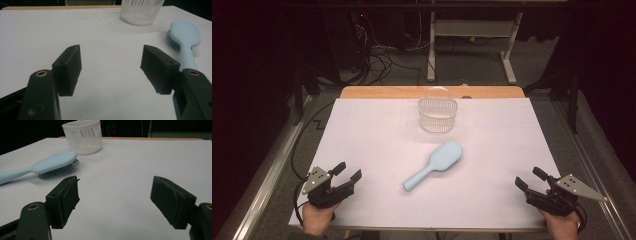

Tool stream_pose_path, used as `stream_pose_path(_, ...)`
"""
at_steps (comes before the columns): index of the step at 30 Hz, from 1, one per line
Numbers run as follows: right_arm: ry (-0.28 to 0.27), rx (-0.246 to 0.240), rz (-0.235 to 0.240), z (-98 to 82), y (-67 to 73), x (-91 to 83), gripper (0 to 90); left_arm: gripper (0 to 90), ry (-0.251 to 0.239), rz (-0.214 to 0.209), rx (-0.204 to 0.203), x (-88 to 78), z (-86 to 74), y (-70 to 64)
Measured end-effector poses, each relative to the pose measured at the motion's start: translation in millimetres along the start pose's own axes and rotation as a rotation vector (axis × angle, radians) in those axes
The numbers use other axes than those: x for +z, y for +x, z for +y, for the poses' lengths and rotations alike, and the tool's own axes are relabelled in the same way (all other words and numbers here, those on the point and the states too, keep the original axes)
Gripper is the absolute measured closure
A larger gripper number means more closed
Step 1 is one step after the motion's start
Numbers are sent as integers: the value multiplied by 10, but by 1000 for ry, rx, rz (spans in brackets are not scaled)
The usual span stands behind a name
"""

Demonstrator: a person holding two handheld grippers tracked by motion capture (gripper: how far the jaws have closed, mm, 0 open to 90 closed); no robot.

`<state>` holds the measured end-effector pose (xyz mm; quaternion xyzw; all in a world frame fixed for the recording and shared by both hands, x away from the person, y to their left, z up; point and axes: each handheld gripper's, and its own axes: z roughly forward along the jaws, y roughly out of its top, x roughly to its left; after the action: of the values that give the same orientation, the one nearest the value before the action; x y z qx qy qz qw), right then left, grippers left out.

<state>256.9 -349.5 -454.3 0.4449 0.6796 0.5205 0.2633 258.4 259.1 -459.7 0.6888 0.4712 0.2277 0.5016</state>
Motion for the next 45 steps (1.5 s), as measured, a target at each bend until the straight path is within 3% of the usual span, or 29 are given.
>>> stream_pose_path(19,-7,-4,0,2,-1,-9,223,323,-1,11,-8,-20,7,11)
stream_pose_path(45,-4,-4,9,4,1,-4,223,323,0,-19,2,18,99,-25)
